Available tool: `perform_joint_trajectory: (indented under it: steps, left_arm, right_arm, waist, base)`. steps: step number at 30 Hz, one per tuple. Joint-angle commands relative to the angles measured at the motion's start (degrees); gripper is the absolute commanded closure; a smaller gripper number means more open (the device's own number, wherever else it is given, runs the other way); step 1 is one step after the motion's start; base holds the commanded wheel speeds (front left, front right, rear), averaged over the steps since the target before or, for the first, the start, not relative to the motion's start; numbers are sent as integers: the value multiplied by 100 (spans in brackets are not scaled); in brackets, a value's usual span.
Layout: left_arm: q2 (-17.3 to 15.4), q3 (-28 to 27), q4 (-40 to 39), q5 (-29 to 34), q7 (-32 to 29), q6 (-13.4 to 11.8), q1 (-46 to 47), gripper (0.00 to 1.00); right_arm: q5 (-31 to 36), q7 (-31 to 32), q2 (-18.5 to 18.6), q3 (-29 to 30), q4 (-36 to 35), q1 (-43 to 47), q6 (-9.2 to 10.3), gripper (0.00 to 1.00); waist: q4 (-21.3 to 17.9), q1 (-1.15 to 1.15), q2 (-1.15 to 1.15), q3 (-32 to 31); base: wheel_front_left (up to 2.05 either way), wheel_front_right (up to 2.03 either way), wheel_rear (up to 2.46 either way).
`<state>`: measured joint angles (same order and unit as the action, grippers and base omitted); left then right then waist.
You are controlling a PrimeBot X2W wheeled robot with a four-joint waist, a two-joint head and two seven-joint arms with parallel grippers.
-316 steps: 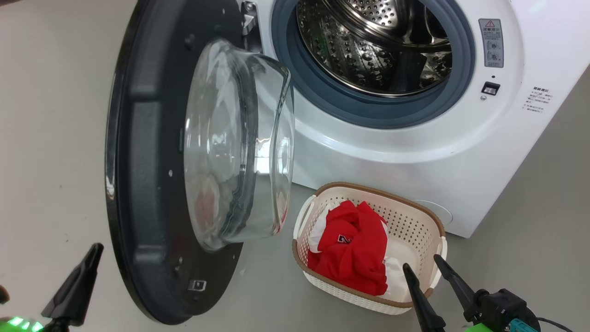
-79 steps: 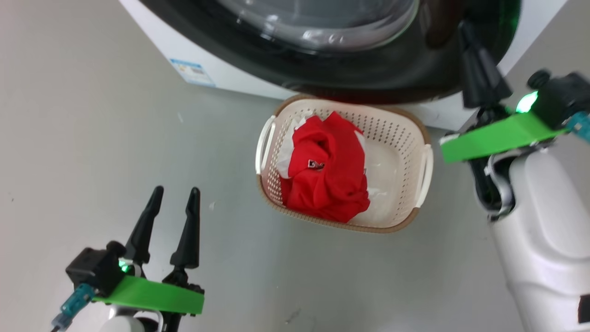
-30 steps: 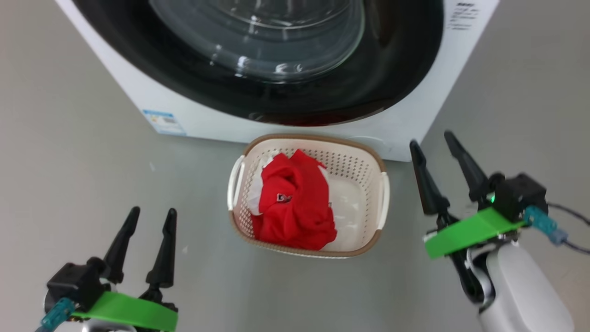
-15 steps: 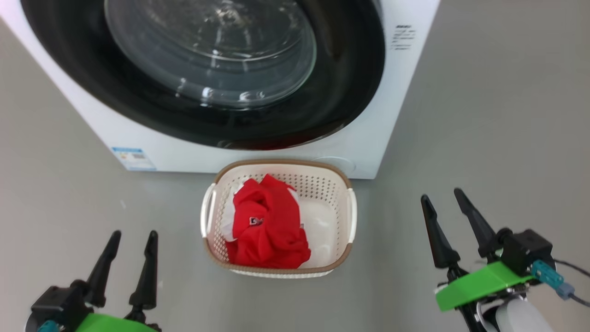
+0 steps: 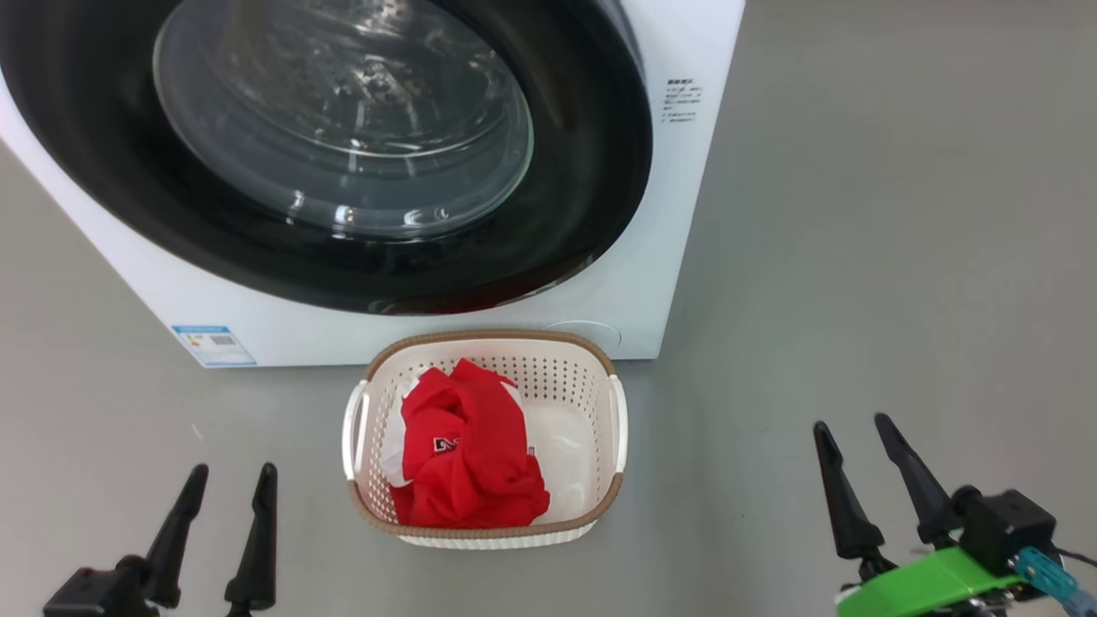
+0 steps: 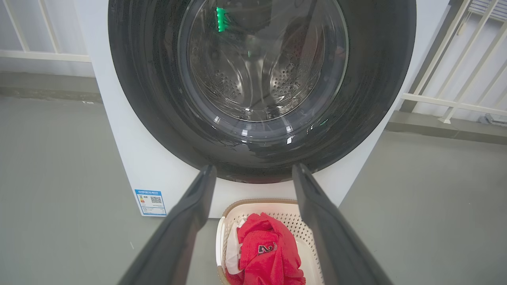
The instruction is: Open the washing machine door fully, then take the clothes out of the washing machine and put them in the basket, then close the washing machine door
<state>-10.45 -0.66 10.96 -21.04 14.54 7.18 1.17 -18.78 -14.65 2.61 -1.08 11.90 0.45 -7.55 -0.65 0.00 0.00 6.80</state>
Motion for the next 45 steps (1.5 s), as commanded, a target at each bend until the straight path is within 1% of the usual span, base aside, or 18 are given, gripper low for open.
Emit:
perform_joint_trajectory:
  steps: [1,18,29,45]
  left_arm:
    - [-150,-238,-161,76,46,31,32,0]
    - [67,-455,-462,215,46,31,-532,0]
    - [138,-500,-506,330,46,31,-643,0]
    - [185,-532,-471,287,46,31,-673,0]
  right_arm:
    - [-51,-35,27,-83,-171,24,6,0]
    - [-89,-35,27,302,-337,732,6,0]
    - [-94,-35,27,350,-359,860,6,0]
    - [-68,-35,27,371,-379,897,6,0]
  waist:
    - [-36,0,0,-39]
    - [-282,0,0,-277]
    - [-286,0,0,-357]
    - [-285,0,0,-390]
  base:
    - [0,0,0]
    - [0,0,0]
    - [0,0,0]
    - [0,0,0]
